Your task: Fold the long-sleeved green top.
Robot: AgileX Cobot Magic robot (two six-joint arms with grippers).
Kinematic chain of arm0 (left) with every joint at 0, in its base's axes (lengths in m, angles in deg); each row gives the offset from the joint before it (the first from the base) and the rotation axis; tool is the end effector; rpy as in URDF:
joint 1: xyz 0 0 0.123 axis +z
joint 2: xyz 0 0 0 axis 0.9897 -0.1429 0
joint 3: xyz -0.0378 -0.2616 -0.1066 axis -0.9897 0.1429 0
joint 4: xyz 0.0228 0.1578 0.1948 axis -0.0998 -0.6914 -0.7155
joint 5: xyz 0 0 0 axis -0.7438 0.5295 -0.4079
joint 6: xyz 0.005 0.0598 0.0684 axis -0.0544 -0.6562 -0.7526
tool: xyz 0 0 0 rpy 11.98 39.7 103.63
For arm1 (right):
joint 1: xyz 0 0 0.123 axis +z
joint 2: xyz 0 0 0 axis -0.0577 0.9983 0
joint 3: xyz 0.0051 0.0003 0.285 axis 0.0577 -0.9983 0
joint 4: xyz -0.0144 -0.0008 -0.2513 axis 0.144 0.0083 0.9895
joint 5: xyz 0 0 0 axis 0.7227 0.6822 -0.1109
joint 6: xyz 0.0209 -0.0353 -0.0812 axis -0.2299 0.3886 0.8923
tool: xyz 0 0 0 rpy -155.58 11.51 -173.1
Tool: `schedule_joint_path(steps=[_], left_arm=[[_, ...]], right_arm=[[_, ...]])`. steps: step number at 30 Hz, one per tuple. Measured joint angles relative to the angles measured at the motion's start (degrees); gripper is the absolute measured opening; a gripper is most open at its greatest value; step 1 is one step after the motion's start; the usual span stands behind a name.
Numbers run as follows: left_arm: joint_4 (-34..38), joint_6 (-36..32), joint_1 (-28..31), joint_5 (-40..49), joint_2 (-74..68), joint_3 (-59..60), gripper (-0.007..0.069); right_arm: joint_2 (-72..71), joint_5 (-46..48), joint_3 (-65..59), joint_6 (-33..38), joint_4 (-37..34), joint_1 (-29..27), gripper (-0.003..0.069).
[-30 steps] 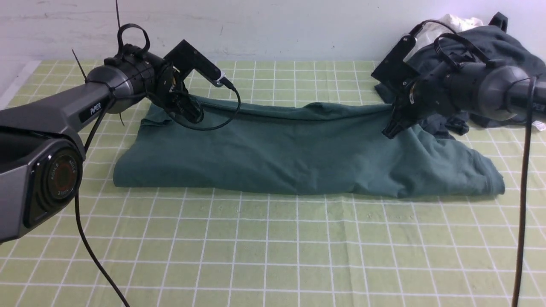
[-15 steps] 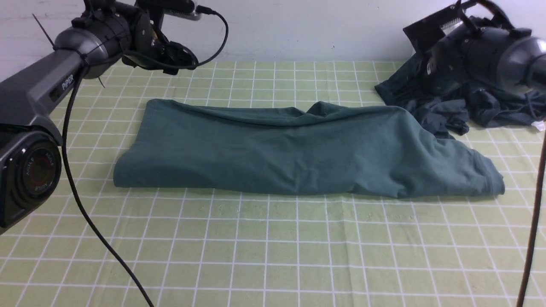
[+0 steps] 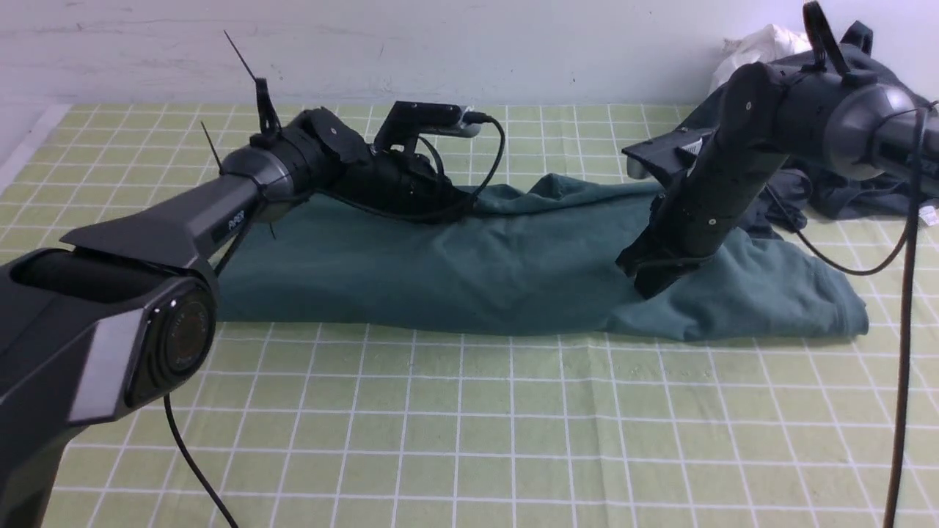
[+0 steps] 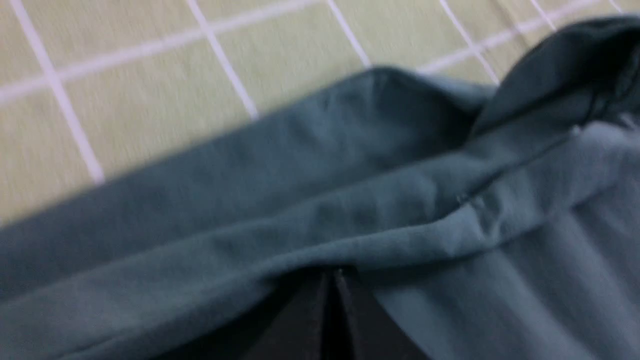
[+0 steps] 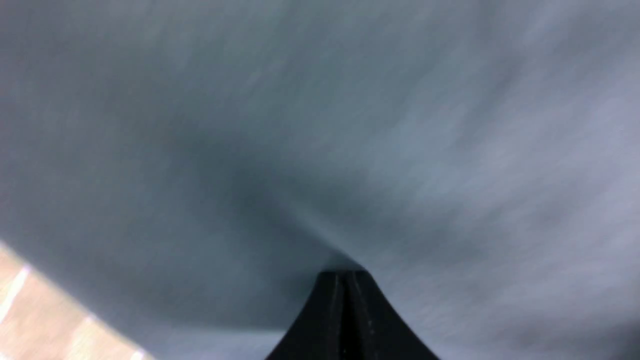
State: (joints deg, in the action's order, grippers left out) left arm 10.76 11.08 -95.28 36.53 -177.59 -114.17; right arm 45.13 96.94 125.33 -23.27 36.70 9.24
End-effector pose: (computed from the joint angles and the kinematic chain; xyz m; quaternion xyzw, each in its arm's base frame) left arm 0.5438 -0.1671 0.1296 0.1836 0.8782 -0.2290 0.3776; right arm 0.4463 0.1193 0.1753 -0.2893 0.9493 0.1025 0.0684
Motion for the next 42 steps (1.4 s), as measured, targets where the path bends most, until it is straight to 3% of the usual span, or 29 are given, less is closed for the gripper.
schedule_joint_path(steps=[1, 5, 8, 12, 14, 16, 20, 26, 30, 33, 35, 41, 42], left_arm=[[1.6, -1.7, -0.4, -6.3, -0.6, 0.0, -0.0003], [3.5, -3.0, -0.3, -15.7, 0.1, 0.3, 0.0000], [3.2, -4.3, 0.5, -15.8, 4.0, 0.5, -0.0001], [-1.6, -4.7, 2.8, -5.7, 12.9, 0.5, -0.0001], [-8.2, -2.1, 6.3, 9.2, 22.2, 0.5, -0.0001], [-11.0, -0.6, 7.6, 14.4, 25.5, 0.5, -0.0001], [-23.9, 6.1, 13.6, 35.3, 37.9, 0.2, -0.0001], [-33.0, 13.3, 22.4, 38.6, 54.8, 11.0, -0.0003], [-33.0, 13.1, 25.9, 39.0, 68.0, 24.3, -0.0004], [-31.6, 13.2, 26.2, 35.5, 77.3, 34.6, -0.0004], [-30.1, 13.3, 26.4, 31.3, 82.6, 41.7, -0.0004], [-25.1, 13.5, 26.5, 20.7, 100.0, 64.6, -0.0004], [-24.6, 13.6, 26.5, 19.2, 101.9, 68.5, -0.0004]], right_arm=[[0.0, 0.5, 0.0, 0.1, -0.1, 0.0, -0.0014], [-0.6, 0.4, 0.0, -2.3, 4.2, -0.1, -0.0016], [-0.7, 0.2, 0.0, -7.9, 9.9, -1.4, -0.0015], [-0.7, 1.2, 0.0, -15.1, 14.6, -5.5, -0.0015], [-0.7, 3.0, 0.0, -16.9, 15.1, -9.9, 0.0000], [-0.7, 3.1, 0.0, -17.2, 14.9, -11.3, 0.0020], [-0.7, 2.3, 0.0, -18.2, 14.8, -15.5, 0.0165], [-0.3, 1.5, 0.0, -22.3, 14.9, -18.4, 0.0462], [0.8, 1.3, 0.0, -21.9, 13.9, -19.1, 0.0564], [2.0, 1.9, 0.0, -20.5, 10.5, -19.4, 0.0531], [2.3, 2.4, 0.0, -19.5, 8.3, -19.4, 0.0449], [1.7, 3.7, 0.0, -17.6, 8.0, -19.4, 0.0069], [1.3, 3.9, 0.0, -17.5, 8.8, -19.5, 0.0056]])
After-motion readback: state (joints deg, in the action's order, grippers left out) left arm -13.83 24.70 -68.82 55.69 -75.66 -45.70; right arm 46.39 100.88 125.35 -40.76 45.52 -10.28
